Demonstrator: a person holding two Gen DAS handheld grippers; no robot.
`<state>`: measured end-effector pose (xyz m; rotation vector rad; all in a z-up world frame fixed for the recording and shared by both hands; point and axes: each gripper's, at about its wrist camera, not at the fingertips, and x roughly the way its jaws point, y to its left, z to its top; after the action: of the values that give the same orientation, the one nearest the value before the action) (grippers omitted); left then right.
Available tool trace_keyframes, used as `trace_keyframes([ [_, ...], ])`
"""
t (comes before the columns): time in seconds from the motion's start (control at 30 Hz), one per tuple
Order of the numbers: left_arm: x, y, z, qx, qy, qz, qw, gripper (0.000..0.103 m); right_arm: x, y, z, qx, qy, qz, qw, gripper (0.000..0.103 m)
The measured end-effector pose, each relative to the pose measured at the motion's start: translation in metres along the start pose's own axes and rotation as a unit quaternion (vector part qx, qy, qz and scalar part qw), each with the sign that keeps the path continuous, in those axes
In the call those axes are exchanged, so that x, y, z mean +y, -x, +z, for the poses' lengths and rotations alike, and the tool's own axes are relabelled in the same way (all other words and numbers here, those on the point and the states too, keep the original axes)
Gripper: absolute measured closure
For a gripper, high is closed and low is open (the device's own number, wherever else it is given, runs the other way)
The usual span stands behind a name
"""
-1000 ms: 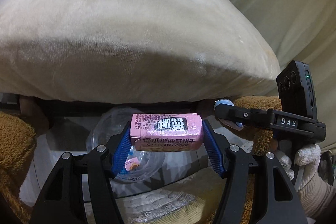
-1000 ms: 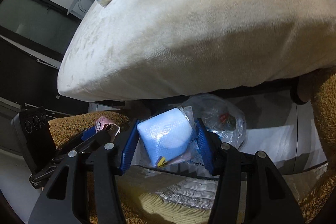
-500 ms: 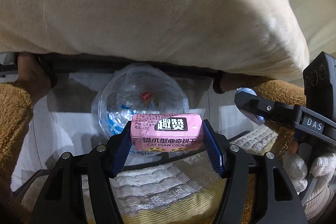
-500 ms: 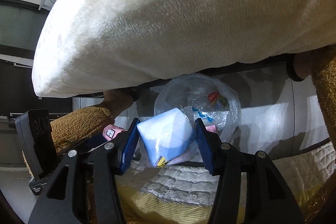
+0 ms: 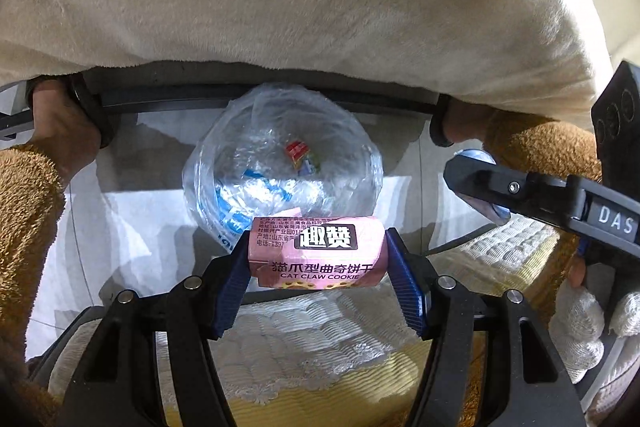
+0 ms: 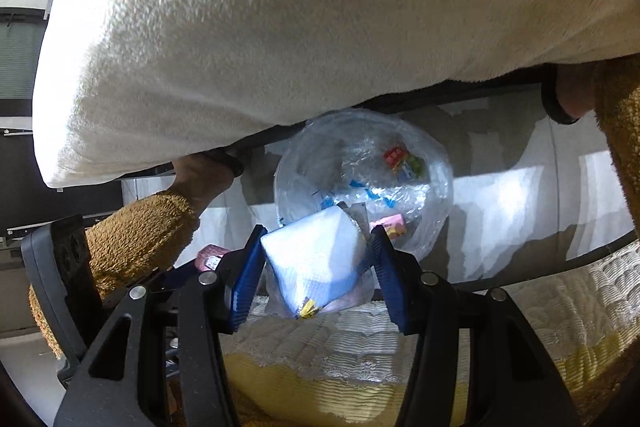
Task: Collect trash
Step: 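Open both tools to drop the cookie bar and blue packet into the bag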
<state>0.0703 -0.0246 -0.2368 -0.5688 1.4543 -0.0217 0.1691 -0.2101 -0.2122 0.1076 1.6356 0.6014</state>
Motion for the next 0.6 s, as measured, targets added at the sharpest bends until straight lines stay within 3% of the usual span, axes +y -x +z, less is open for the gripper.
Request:
trace_keyframes([
  [0.23,-0.0007,-0.0019,0.0002,0.002,-0.003,0.009,1.0000,0.040,0.0031,-0.0031,-0.0022,0.001,0.005,0.002,1.000,0.050],
  [0.43,0.0033,-0.0022,0.0014,0.009,0.007,-0.007,0.9999,0.039,0.0050,-0.0011,-0.0026,0.001,0.006,0.010,1.000,0.049],
  [0.53,0.0035,-0.0024,0.0019,0.009,0.012,-0.007,0.9999,0.028,0.0039,0.0023,-0.0017,-0.005,0.001,0.015,1.000,0.045],
  [0.6,0.0032,-0.0005,0.0022,0.005,0.014,-0.007,0.9999,0.028,0.0023,0.0046,-0.0015,-0.010,-0.003,0.016,1.000,0.042],
])
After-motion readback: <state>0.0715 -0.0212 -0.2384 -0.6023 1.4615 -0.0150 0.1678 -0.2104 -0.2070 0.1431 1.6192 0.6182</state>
